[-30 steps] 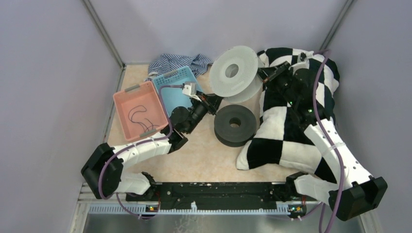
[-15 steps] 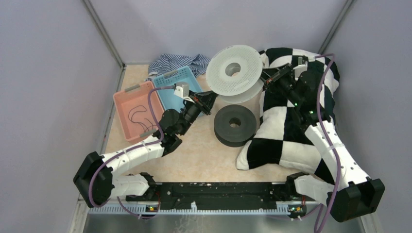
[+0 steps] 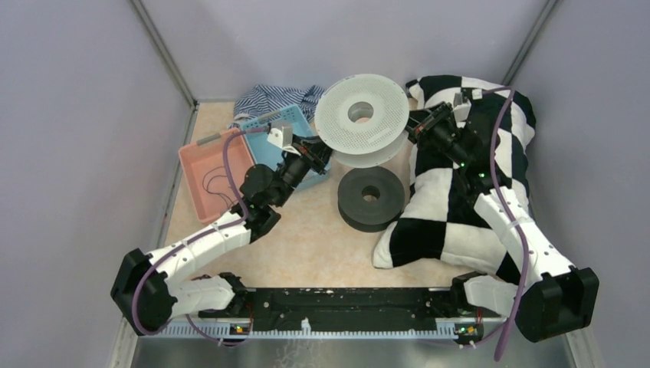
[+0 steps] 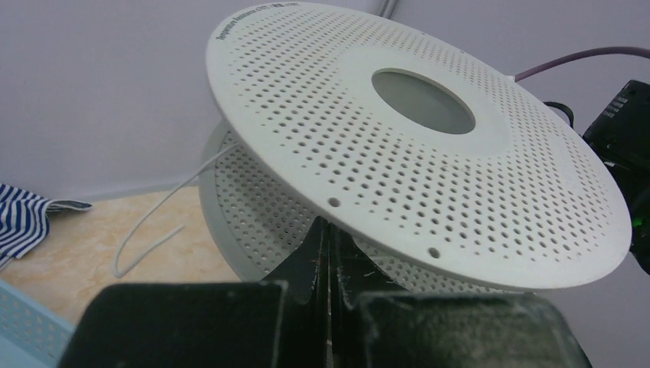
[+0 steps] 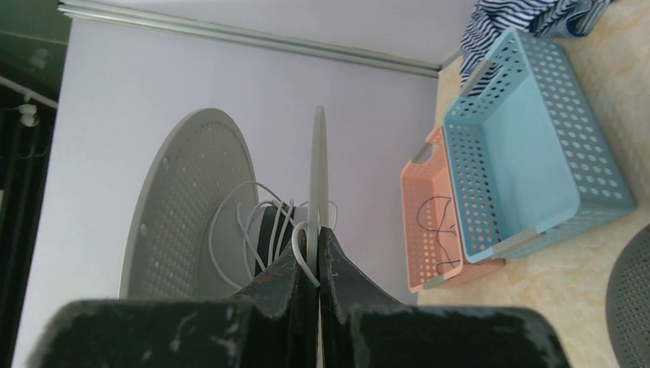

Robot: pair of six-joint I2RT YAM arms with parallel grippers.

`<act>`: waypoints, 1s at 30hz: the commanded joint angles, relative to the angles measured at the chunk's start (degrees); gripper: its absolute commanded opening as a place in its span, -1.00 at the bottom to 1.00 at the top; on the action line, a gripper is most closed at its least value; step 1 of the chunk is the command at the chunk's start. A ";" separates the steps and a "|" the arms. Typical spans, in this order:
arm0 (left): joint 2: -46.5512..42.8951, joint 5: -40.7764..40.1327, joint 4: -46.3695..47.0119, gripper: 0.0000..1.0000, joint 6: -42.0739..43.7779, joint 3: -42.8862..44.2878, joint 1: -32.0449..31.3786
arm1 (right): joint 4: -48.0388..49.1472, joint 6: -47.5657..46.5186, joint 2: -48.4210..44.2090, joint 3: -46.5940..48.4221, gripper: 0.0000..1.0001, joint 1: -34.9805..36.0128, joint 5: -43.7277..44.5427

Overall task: Wrap the cables
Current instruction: Wrap the cable around the cable reel.

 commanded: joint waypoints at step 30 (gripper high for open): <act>0.75 31.27 -14.96 -1.00 3.84 11.67 12.76 | 28.87 14.62 9.32 1.54 -1.00 -0.62 -22.74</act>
